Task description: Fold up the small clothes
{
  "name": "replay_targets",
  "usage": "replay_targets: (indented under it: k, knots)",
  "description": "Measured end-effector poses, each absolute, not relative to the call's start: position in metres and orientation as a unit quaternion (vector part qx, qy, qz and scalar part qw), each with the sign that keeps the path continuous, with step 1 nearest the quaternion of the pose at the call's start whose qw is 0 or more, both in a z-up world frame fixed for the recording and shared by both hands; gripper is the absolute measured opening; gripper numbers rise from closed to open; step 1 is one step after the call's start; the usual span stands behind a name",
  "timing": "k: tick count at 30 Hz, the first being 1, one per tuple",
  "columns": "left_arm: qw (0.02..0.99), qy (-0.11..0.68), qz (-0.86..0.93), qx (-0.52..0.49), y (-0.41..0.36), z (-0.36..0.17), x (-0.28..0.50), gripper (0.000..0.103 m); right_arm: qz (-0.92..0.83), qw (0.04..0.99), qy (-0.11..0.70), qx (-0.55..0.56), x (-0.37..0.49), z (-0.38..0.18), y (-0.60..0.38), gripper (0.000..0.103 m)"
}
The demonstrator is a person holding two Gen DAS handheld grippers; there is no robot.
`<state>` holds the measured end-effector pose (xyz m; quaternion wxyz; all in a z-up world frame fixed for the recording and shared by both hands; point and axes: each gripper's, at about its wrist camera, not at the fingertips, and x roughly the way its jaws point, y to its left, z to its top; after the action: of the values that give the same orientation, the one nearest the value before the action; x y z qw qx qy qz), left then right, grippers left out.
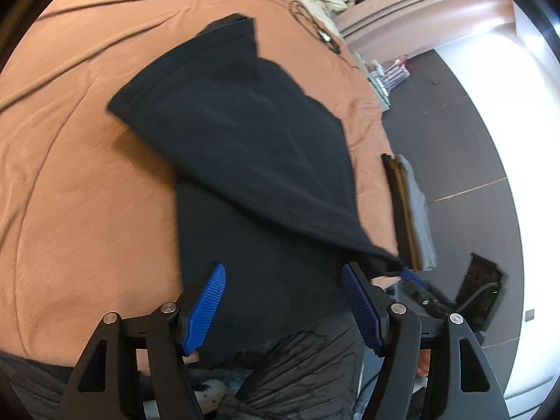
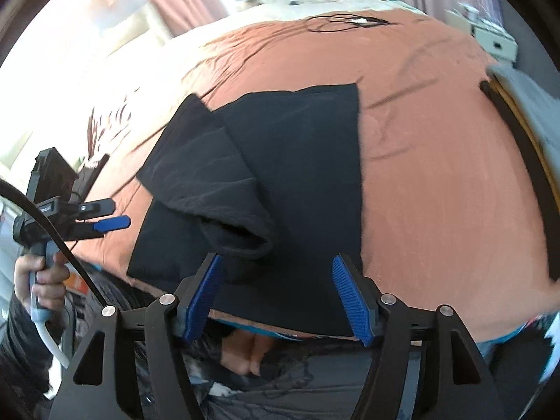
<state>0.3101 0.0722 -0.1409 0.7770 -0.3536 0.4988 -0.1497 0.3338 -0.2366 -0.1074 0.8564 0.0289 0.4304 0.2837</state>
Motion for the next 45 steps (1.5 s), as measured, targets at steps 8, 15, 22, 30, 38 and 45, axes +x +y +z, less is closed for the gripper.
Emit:
replay_targets:
  k: [8,15,22,30,38,45]
  knots:
    - [0.771,0.511,-0.144,-0.353,0.072,-0.163,0.296,0.060,0.283,0.846,0.443,-0.094,0.327,-0.096,-0.184,0.064]
    - [0.775,0.503,-0.149,-0.353,0.070,-0.164,0.290,0.060,0.251,0.832,0.447,-0.214,0.333,-0.093,-0.135,0.064]
    - [0.779,0.504,-0.138,-0.347,0.077,-0.166,0.285,0.060,0.230,0.812,0.448,-0.294,0.343,-0.104,-0.093,0.064]
    - [0.781,0.507,-0.137,-0.337,0.082,-0.171,0.280,0.055,0.231,0.821,0.390,-0.348,0.338,-0.110,-0.064,0.037]
    - [0.796,0.505,-0.139,-0.302,0.073,-0.162,0.282,0.055,0.271,0.840,0.441,-0.165,0.366,-0.099,-0.100,0.002]
    - [0.811,0.506,-0.144,-0.256,0.059,-0.154,0.285,0.055,0.294,0.819,0.493,0.011,0.407,-0.115,-0.152,0.002]
